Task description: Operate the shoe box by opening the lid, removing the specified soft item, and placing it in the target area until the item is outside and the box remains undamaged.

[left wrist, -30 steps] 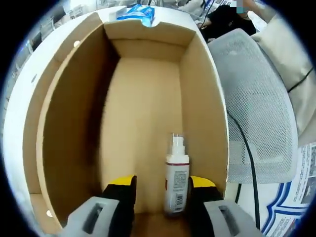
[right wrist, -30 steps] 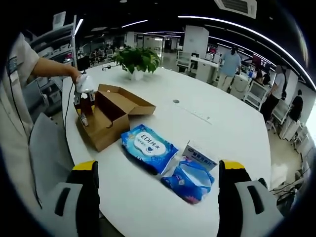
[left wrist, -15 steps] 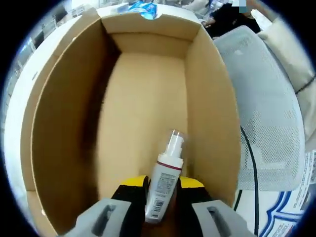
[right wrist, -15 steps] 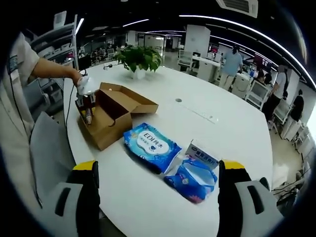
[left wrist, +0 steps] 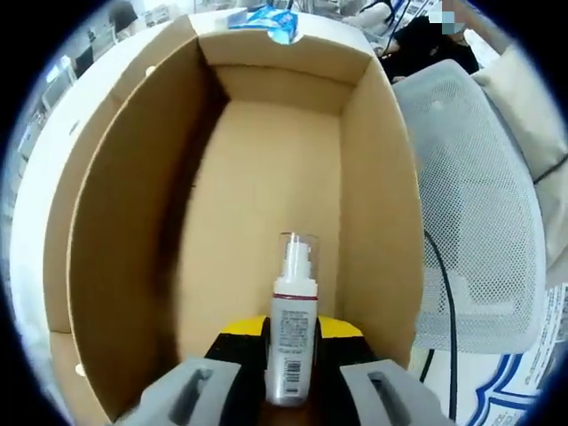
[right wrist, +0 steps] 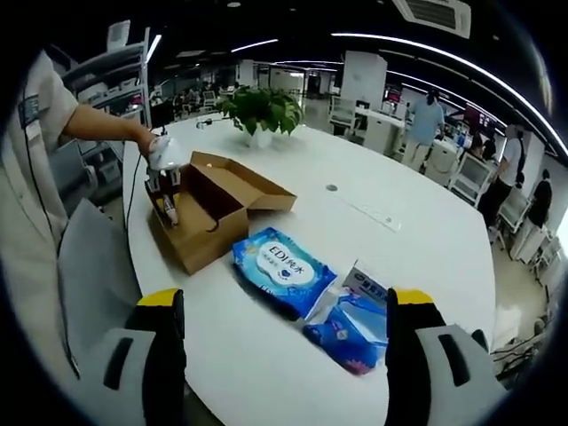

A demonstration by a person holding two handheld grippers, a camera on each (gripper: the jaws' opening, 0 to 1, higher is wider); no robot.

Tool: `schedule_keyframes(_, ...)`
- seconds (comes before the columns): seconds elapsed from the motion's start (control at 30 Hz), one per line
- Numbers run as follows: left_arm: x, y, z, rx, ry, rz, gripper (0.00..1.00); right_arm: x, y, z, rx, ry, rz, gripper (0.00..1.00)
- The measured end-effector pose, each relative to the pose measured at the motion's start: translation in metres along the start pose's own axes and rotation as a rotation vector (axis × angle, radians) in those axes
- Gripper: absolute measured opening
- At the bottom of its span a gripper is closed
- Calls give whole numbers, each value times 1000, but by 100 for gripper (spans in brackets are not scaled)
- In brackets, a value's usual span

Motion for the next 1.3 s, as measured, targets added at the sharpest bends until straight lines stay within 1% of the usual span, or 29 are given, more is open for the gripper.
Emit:
schedule_keyframes(0.1, 0, 2, -5, -15, 12, 1, 18, 2, 2, 2, -6, 7, -3, 91)
schedule_keyframes(0.27, 3, 9, -15, -68, 60, -9, 18, 7, 6, 7, -16, 28, -14, 89)
schedule_keyframes(0.33, 3, 12, -20, -87, 69, -15, 18, 10, 7, 9, -17, 36, -17, 89)
schedule_keyframes(0.5, 0, 18, -28, -103, 57, -35, 18, 16, 10, 12, -29, 58, -29, 87)
schedule_keyframes(0.53, 0, 20, -29, -111, 60, -38, 18, 16, 11, 13, -31, 62, -31, 87)
schedule_keyframes(0.6, -1, 25, -33, -148, 65, -59, 18, 17, 13, 14, -39, 69, -34, 86)
schedule_keyframes(0.67, -2, 29, -37, -165, 70, -69, 18, 20, 15, 15, -51, 86, -49, 82)
schedule_keyframes(0.73, -4, 33, -41, -181, 82, -59, 18, 23, 17, 17, -56, 94, -68, 78)
schedule_keyframes(0.9, -8, 42, -50, -227, 92, -53, 18, 30, 21, 24, -67, 123, -85, 75)
schedule_keyframes(1.07, -11, 52, -58, -267, 107, -37, 18, 38, 25, 30, -84, 155, -117, 71)
schedule_keyframes(1.3, -17, 69, -70, -320, 132, 6, 18, 50, 32, 39, -103, 199, -150, 63)
Point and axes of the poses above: the point that each gripper's makers call its tool centre point, and the gripper's own axes: z roughly forward along the fingers, x roughly to its left, y roughly out of its top, the point moved 6 cm from there along -z, roughly backward along the fingers, and after that the axes turned 3 degrees about y, right-handed, at the moved point
